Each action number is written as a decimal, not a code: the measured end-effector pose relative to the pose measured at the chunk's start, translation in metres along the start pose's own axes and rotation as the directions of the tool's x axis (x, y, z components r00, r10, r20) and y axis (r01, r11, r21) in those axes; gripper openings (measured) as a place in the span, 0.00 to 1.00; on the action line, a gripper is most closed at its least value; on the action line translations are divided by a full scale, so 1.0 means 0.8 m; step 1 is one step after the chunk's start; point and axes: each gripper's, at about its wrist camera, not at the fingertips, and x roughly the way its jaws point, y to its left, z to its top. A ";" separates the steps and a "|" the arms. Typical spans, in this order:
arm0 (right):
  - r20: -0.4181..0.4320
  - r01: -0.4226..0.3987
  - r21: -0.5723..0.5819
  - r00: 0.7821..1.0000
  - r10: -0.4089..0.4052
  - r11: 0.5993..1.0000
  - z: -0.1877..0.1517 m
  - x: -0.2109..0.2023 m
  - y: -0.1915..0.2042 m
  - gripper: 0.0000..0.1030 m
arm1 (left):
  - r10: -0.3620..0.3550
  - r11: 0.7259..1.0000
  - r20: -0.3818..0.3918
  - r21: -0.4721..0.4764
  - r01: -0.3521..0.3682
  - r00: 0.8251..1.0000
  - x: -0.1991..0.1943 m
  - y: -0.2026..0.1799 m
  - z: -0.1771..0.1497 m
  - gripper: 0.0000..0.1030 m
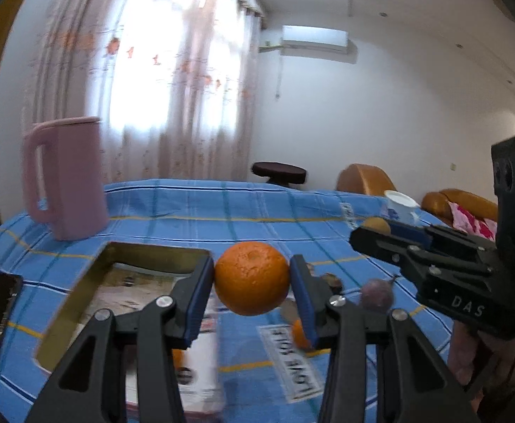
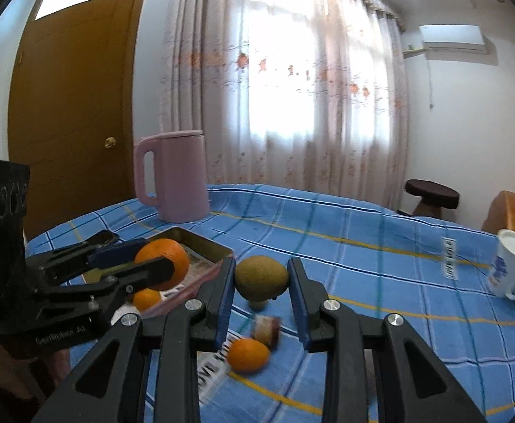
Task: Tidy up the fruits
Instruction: 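Carry the kiwi and orange over the tin and open both tools, then grasp the dark purple fruit with the right tool while the left tool grasps an orange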
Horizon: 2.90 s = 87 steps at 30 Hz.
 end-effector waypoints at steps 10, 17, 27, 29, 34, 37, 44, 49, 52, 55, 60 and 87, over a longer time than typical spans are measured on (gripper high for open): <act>-0.079 -0.116 -0.019 0.990 0.114 0.993 0.024 0.074 0.052 0.31 | 0.074 0.994 -0.046 -0.076 -0.078 0.996 0.008 0.087 0.015 0.45; -0.183 -0.154 -0.024 0.972 0.147 0.988 0.014 0.131 0.088 0.31 | 0.098 0.988 -0.132 -0.102 -0.112 0.986 0.033 0.122 0.009 0.45; -0.266 -0.175 -0.045 0.951 0.157 0.984 0.000 0.177 0.116 0.31 | 0.125 0.983 -0.212 -0.105 -0.150 0.969 0.053 0.143 0.002 0.45; -0.292 -0.189 -0.036 0.941 0.171 0.981 -0.003 0.183 0.119 0.31 | 0.132 0.982 -0.220 -0.105 -0.158 0.967 0.054 0.146 0.000 0.46; -0.289 -0.170 -0.063 0.946 0.146 0.983 -0.007 0.174 0.123 0.49 | 0.140 0.981 -0.173 -0.110 -0.160 0.975 0.039 0.138 0.004 0.61; -0.262 -0.152 -0.087 0.957 0.124 0.985 -0.007 0.145 0.113 0.50 | 0.134 0.984 -0.127 -0.101 -0.147 0.983 0.023 0.122 0.010 0.72; -0.191 0.042 -0.052 0.980 -0.052 0.998 -0.027 0.045 0.025 0.58 | 0.029 0.996 -0.096 -0.085 -0.037 0.995 0.012 0.053 0.004 0.83; -0.181 0.234 0.010 0.957 -0.229 0.972 -0.049 -0.007 -0.048 0.63 | -0.038 0.999 -0.127 -0.017 0.036 0.991 0.027 -0.012 -0.005 0.83; -0.202 0.290 0.063 0.941 -0.273 0.955 -0.060 -0.018 -0.082 0.63 | -0.052 0.998 -0.166 0.023 0.057 0.985 0.042 -0.044 -0.014 0.83; -0.225 0.301 0.090 0.935 -0.275 0.950 -0.065 -0.016 -0.096 0.63 | -0.057 0.996 -0.213 0.057 0.070 0.976 0.056 -0.066 -0.023 0.81; -0.255 0.286 0.118 0.934 -0.249 0.951 -0.068 -0.008 -0.102 0.63 | -0.076 0.992 -0.291 0.070 0.101 0.954 0.078 -0.085 -0.034 0.73; -0.391 0.172 0.174 0.916 -0.092 0.969 -0.080 0.038 -0.113 0.51 | -0.199 0.980 -0.457 -0.084 0.181 0.867 0.119 -0.072 -0.058 0.38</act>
